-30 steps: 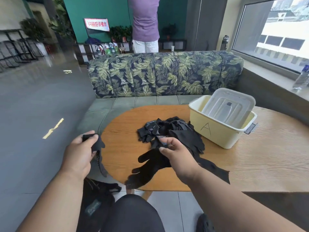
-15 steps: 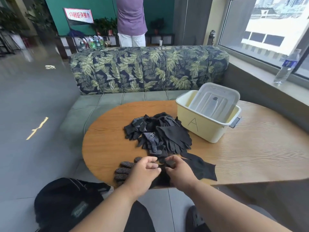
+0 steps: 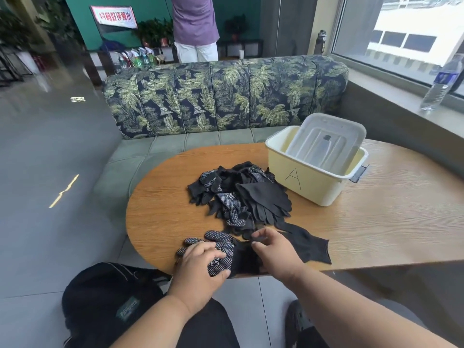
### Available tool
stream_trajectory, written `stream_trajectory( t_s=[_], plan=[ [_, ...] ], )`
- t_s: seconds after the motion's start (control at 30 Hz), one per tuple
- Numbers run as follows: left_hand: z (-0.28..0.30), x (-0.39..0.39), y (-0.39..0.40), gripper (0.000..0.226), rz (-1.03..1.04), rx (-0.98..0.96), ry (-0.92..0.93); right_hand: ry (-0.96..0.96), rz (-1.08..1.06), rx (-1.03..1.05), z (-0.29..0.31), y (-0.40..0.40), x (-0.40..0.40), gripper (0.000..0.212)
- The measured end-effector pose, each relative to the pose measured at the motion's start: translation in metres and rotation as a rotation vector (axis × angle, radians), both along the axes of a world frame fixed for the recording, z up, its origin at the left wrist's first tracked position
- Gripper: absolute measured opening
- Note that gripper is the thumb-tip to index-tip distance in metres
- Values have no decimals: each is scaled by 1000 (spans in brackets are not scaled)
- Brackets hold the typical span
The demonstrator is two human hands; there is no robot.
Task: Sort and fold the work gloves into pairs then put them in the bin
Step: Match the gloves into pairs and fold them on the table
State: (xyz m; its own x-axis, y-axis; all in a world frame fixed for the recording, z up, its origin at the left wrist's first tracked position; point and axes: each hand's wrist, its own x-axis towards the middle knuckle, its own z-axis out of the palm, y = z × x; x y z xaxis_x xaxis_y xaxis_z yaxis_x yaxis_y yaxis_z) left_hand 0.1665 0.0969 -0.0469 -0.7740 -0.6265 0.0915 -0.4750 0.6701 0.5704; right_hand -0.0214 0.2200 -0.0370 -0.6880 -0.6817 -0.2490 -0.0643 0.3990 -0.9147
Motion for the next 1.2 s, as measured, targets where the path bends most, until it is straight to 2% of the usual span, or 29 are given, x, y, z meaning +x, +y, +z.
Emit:
stream_trajectory(
  t_s=[0.1, 0.17, 0.27, 0.4, 0.5, 0.7, 0.83, 1.0, 1.13, 1.2],
  plan=[
    [-3, -7, 2, 35, -23, -31, 19, 22, -49, -24, 4, 6, -7, 8],
    [-3, -12, 6, 41, -59, -65, 4, 143, -143, 22, 7, 14, -22, 7],
    [-4, -20, 11, 46, -110, -126, 1, 358, -257, 195, 11, 35, -55, 13],
    [-5, -31, 16, 44, -128, -173, -4, 438, -228, 505, 2, 59, -86, 40],
    [-5, -36, 17, 37, -122, -173, -25, 528, -260, 610, -4, 67, -90, 48],
    [-6, -42, 19, 21, -125, -180, -26, 451, -213, 508, -5, 67, -98, 28],
    [-5, -46, 22, 14, -117, -175, 20, 584, -281, 440, -2, 73, -106, 24],
    [-6, -55, 31, 13, -124, -154, 62, 822, -247, 542, -5, 74, -97, 23],
    [-15, -53, 34, 6, -169, -133, 62, 1004, -36, 385, -9, 61, -66, 20],
    [-17, -49, 33, 17, -180, -117, 71, 988, 93, 268, -9, 51, -45, 27]
  ],
)
